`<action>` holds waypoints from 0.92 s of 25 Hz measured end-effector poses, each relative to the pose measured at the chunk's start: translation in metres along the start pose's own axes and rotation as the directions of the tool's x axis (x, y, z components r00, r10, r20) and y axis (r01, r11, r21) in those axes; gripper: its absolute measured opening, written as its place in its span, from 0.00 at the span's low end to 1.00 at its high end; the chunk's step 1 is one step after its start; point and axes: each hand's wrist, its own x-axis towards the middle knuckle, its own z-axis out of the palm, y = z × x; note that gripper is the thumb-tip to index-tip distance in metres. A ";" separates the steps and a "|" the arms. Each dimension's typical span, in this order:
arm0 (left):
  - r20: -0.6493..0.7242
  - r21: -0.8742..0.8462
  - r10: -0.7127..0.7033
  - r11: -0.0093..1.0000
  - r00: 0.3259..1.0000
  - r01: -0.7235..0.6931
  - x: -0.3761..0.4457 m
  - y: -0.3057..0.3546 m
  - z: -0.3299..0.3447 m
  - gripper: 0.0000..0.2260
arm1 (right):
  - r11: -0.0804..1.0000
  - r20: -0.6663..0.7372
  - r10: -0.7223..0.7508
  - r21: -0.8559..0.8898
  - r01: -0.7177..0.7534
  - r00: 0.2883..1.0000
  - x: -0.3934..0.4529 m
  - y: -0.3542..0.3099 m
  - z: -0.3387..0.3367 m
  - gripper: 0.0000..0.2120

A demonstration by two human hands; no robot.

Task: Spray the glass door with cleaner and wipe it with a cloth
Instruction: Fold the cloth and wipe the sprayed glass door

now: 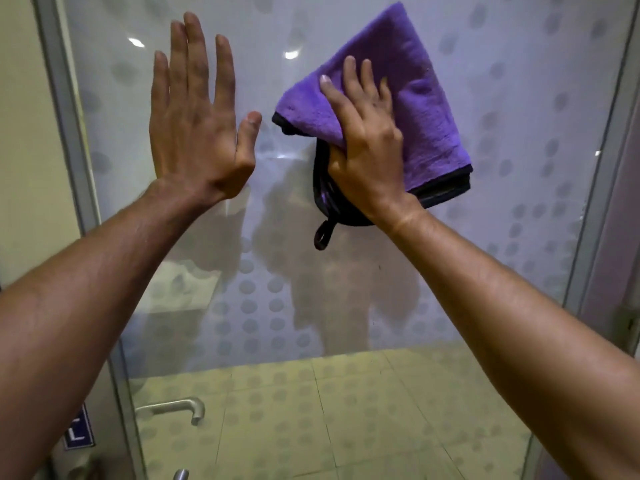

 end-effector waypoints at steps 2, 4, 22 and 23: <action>-0.001 -0.005 -0.006 1.000 1.000 0.006 -0.001 0.001 0.000 0.34 | 0.994 0.038 -0.106 0.015 0.105 0.994 -0.016 0.006 -0.007 0.27; 0.001 -0.014 -0.012 1.000 1.000 0.012 -0.005 0.004 0.001 0.34 | 0.986 0.060 -0.165 0.040 0.162 0.985 -0.039 0.011 -0.013 0.27; 0.074 -0.018 -0.033 0.999 0.997 0.034 -0.044 0.033 0.004 0.34 | 0.979 0.033 0.200 0.026 -0.201 0.979 -0.091 0.016 -0.020 0.39; 0.079 -0.015 -0.037 0.999 0.996 0.038 -0.046 0.035 0.004 0.35 | 0.983 0.025 0.181 0.023 -0.181 0.983 -0.094 0.016 -0.019 0.39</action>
